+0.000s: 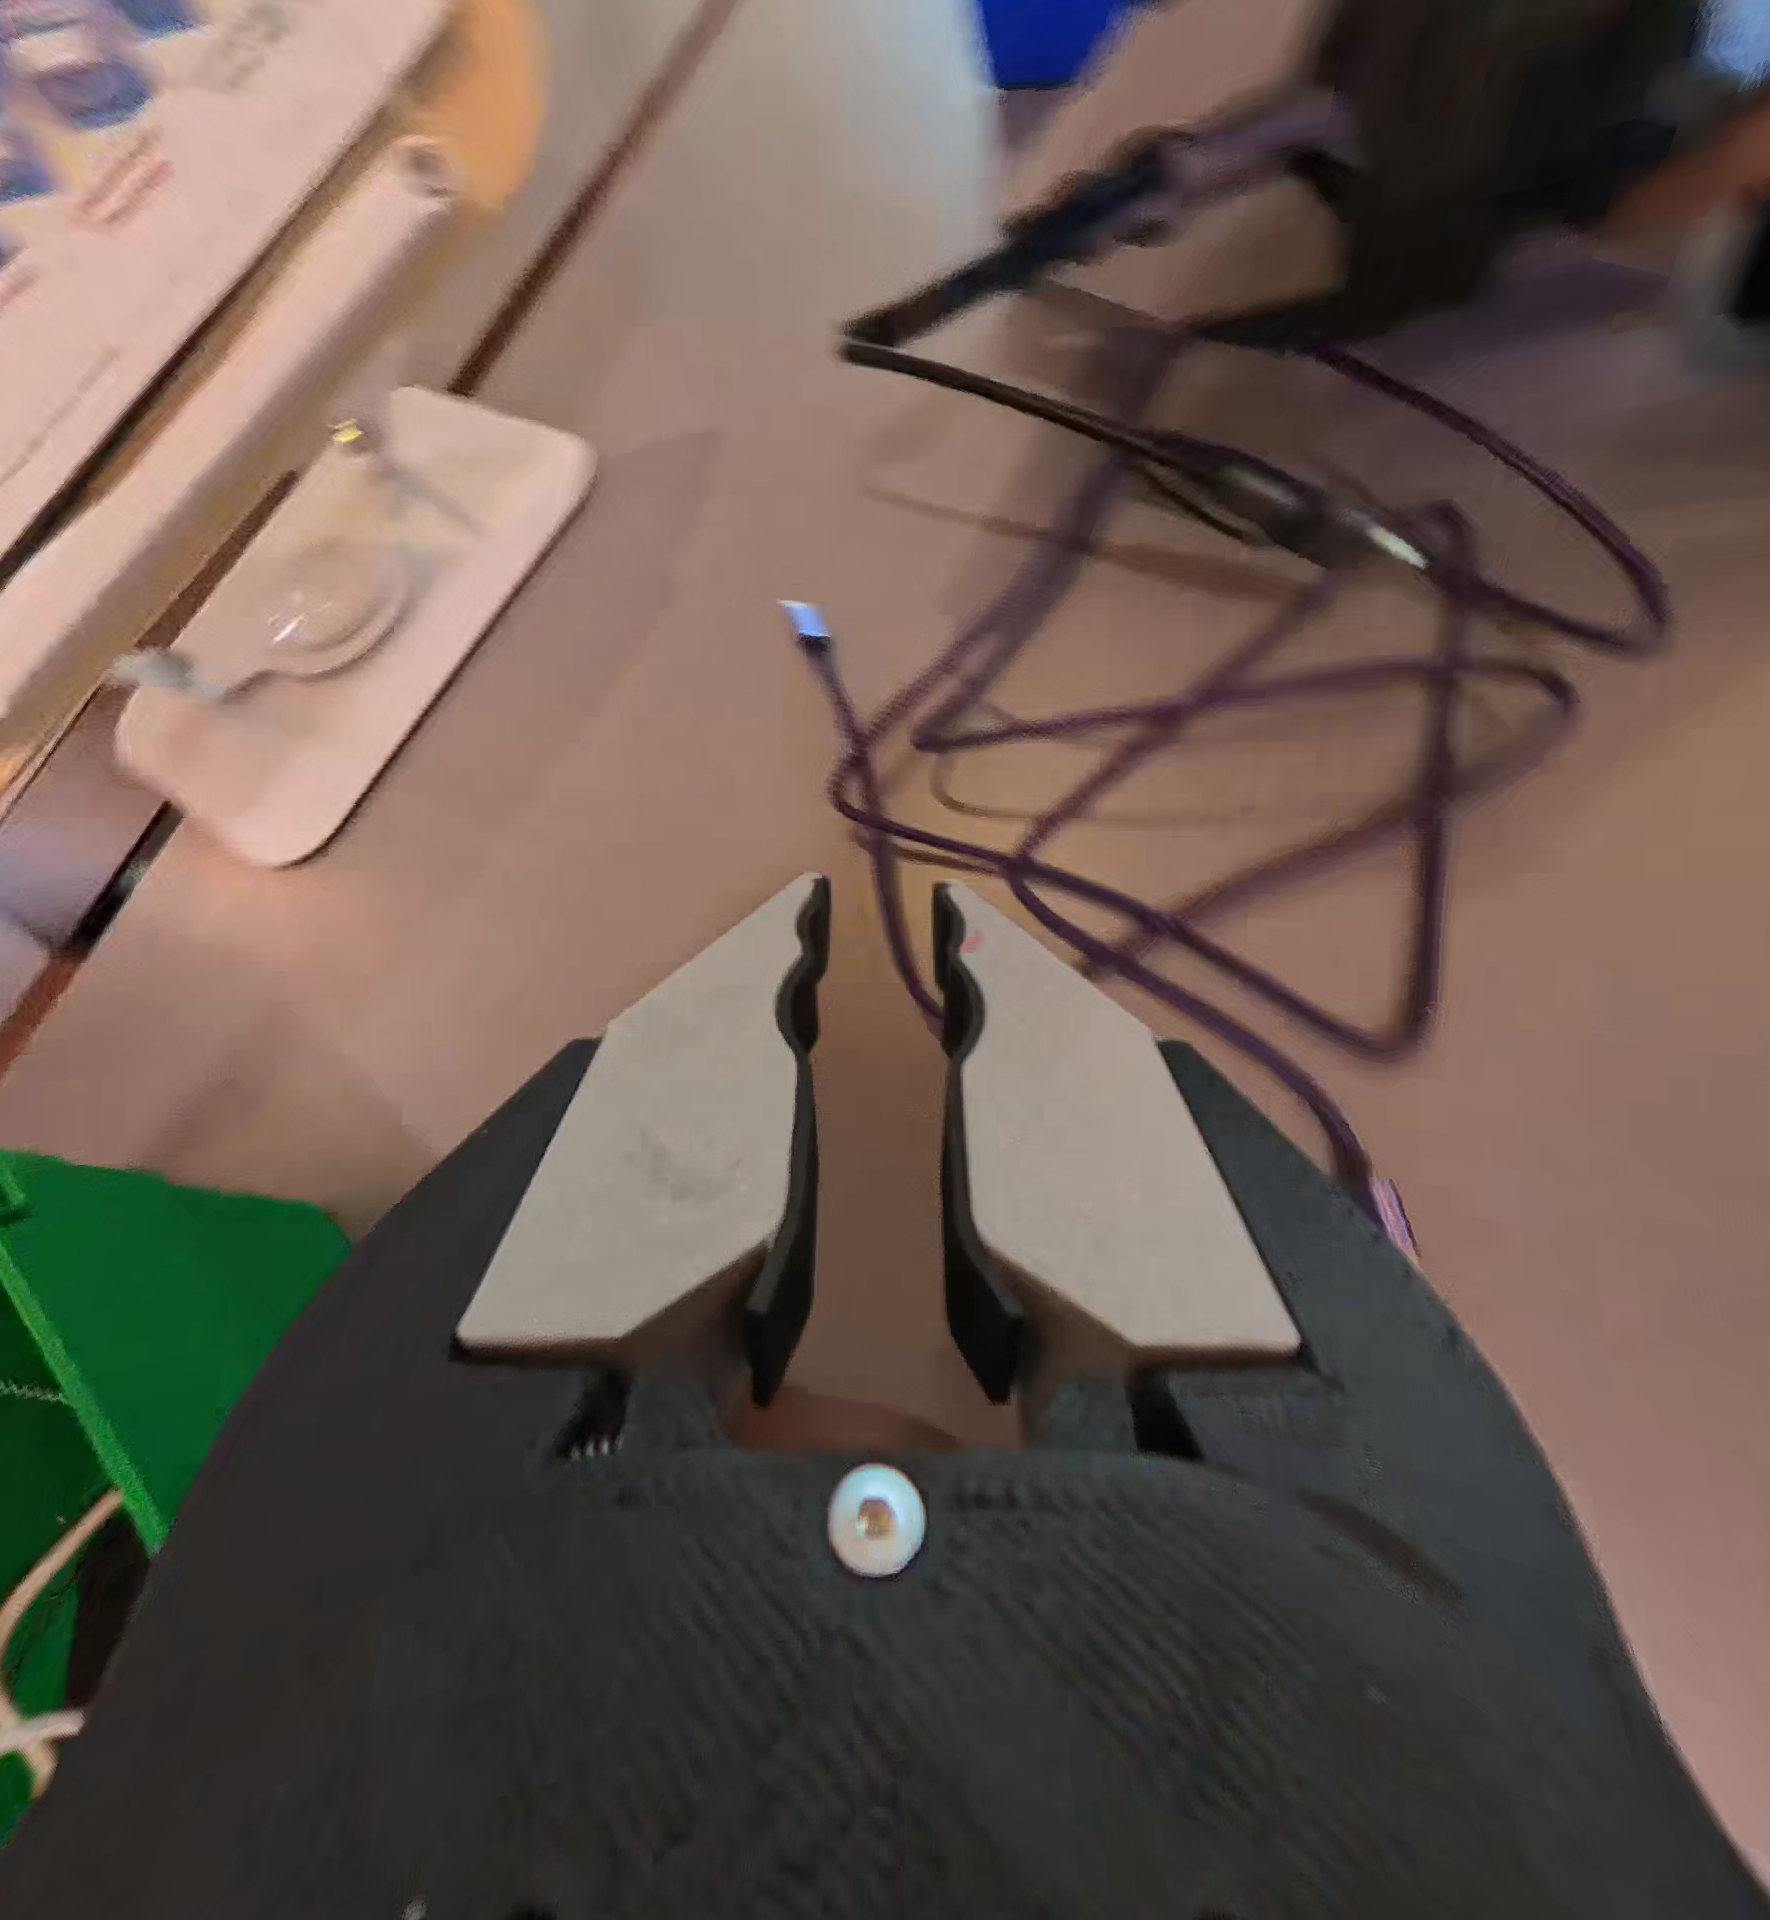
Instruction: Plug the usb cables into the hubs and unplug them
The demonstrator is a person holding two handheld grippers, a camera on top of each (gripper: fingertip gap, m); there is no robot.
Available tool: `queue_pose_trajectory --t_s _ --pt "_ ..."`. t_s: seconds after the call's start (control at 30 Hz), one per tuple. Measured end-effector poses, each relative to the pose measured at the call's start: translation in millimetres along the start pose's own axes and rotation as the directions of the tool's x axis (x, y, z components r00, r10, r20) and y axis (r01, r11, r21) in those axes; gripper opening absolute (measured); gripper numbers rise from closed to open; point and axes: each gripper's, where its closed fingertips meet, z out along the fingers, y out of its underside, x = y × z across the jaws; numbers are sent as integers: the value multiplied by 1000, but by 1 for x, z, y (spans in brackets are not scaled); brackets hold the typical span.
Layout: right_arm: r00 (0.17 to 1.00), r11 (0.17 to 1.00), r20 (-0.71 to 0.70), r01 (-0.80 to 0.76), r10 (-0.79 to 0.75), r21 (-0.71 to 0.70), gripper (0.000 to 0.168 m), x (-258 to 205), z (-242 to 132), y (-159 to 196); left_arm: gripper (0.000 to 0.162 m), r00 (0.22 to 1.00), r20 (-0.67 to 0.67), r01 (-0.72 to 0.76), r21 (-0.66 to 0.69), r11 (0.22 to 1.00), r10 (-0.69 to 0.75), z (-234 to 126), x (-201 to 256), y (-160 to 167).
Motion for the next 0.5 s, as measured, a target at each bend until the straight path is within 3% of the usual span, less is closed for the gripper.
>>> queue_pose_trajectory --t_s 0.07,0.17,0.33,0.5 --pt "1000 1000 -6 0 0 -5 8 1 0 1 24 987 6 160 -7 987 -160 23 -12 -5" --pt "1000 1000 -17 -2 2 -17 8 4 1 6 30 945 -96 308 -77 948 -314 69 -11 -9" --pt "1000 999 -21 -5 4 -41 8 6 5 14 34 898 -69 406 -255 877 -435 141 -27 3" --pt "1000 999 -4 -23 23 -44 8 5 6 17 24 855 -143 455 -254 853 -499 159 -22 -8"
